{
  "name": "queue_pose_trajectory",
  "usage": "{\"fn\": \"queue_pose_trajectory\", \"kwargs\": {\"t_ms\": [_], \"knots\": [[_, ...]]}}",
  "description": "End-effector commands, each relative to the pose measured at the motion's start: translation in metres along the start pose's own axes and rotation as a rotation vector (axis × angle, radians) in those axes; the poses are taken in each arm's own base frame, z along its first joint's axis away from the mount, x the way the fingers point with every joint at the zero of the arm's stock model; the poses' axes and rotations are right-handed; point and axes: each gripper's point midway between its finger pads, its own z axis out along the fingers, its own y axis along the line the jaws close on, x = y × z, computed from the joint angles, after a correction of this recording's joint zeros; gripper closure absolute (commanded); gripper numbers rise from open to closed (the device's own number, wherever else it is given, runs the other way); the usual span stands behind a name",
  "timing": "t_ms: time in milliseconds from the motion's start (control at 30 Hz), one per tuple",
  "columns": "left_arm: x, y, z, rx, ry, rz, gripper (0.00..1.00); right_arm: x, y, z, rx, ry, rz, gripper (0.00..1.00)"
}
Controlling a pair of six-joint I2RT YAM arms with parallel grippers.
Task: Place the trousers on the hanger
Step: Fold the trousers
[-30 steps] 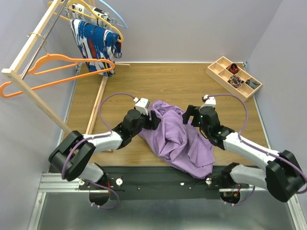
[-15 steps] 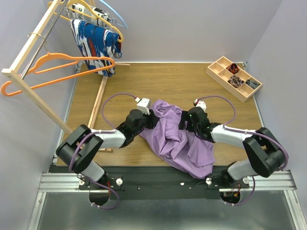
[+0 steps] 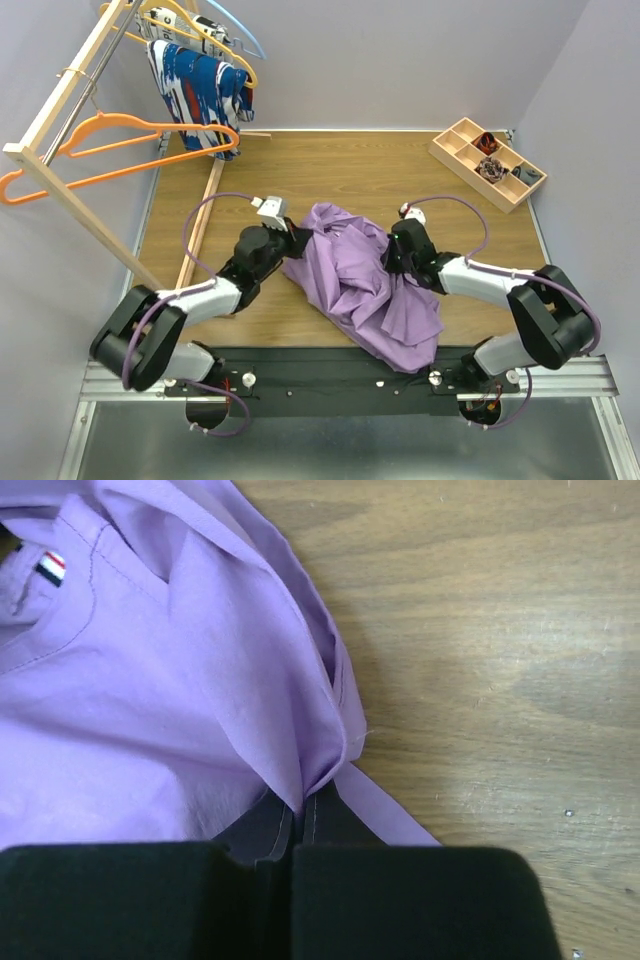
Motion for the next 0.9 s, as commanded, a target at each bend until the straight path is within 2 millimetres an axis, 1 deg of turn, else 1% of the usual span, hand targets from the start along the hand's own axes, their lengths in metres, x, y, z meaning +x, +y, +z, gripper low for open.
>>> {"fn": "queue_pose_trajectory", "kwargs": {"t_ms": [0, 33, 67, 100, 133, 167, 200, 233, 267, 300, 333, 367, 433, 467, 600, 667, 700, 767, 800, 833, 867], "knots": [[-0.071, 0.012, -0.03, -0.077, -0.196, 0.055, 1.0, -0.059, 0.01, -0.019, 0.028, -0.142, -0.034, 0.99], [-0.075, 0.023, -0.038, -0.14, -0.199, 0.066, 1.0, -0.069, 0.01, -0.023, 0.041, -0.17, -0.036, 0.99], [-0.085, 0.026, -0.045, -0.168, -0.226, 0.079, 1.0, -0.083, 0.006, -0.028, 0.078, -0.211, -0.036, 0.99], [-0.108, 0.025, -0.06, -0.185, -0.291, 0.086, 1.0, -0.087, 0.001, -0.032, 0.105, -0.212, -0.059, 0.99], [-0.112, 0.033, -0.069, -0.241, -0.295, 0.111, 1.0, -0.106, 0.004, -0.043, 0.114, -0.262, -0.052, 0.99], [-0.124, 0.034, -0.077, -0.261, -0.322, 0.12, 1.0, -0.116, -0.002, -0.048, 0.158, -0.296, -0.048, 0.99], [-0.141, 0.031, -0.091, -0.276, -0.372, 0.131, 1.0, -0.122, -0.006, -0.053, 0.178, -0.31, -0.061, 0.99], [-0.143, 0.04, -0.099, -0.336, -0.368, 0.145, 1.0, -0.136, -0.004, -0.062, 0.184, -0.347, -0.055, 0.99], [-0.149, 0.043, -0.106, -0.364, -0.383, 0.151, 1.0, -0.144, -0.011, -0.067, 0.226, -0.373, -0.057, 0.99], [-0.162, 0.041, -0.115, -0.378, -0.417, 0.153, 1.0, -0.149, -0.013, -0.071, 0.248, -0.384, -0.066, 0.99], [-0.163, 0.047, -0.121, -0.42, -0.42, 0.153, 1.0, -0.154, -0.016, -0.075, 0.268, -0.395, -0.068, 0.99], [-0.166, 0.046, -0.124, -0.424, -0.432, 0.148, 1.0, -0.167, -0.02, -0.084, 0.301, -0.433, -0.057, 0.99], [-0.171, 0.049, -0.13, -0.447, -0.456, 0.141, 1.0, -0.175, -0.025, -0.094, 0.339, -0.456, -0.06, 0.99], [-0.174, 0.05, -0.132, -0.46, -0.463, 0.146, 1.0, -0.182, -0.028, -0.103, 0.355, -0.482, -0.052, 0.98], [-0.183, 0.058, -0.14, -0.524, -0.493, 0.145, 1.0, -0.195, -0.031, -0.125, 0.359, -0.532, -0.038, 0.89], [-0.186, 0.06, -0.14, -0.534, -0.505, 0.148, 1.0, -0.195, -0.032, -0.127, 0.356, -0.536, -0.034, 0.87], [-0.186, 0.062, -0.137, -0.542, -0.498, 0.15, 1.0, -0.196, -0.032, -0.126, 0.355, -0.535, -0.035, 0.84], [-0.184, 0.066, -0.133, -0.547, -0.486, 0.16, 1.0, -0.197, -0.034, -0.122, 0.369, -0.527, -0.04, 0.82], [-0.179, 0.071, -0.127, -0.556, -0.463, 0.168, 1.0, -0.197, -0.035, -0.12, 0.375, -0.52, -0.044, 0.81], [-0.178, 0.071, -0.122, -0.544, -0.452, 0.178, 1.0, -0.196, -0.035, -0.111, 0.386, -0.503, -0.052, 0.78], [-0.175, 0.072, -0.119, -0.539, -0.438, 0.184, 1.0, -0.195, -0.04, -0.107, 0.399, -0.494, -0.052, 0.71]]}}
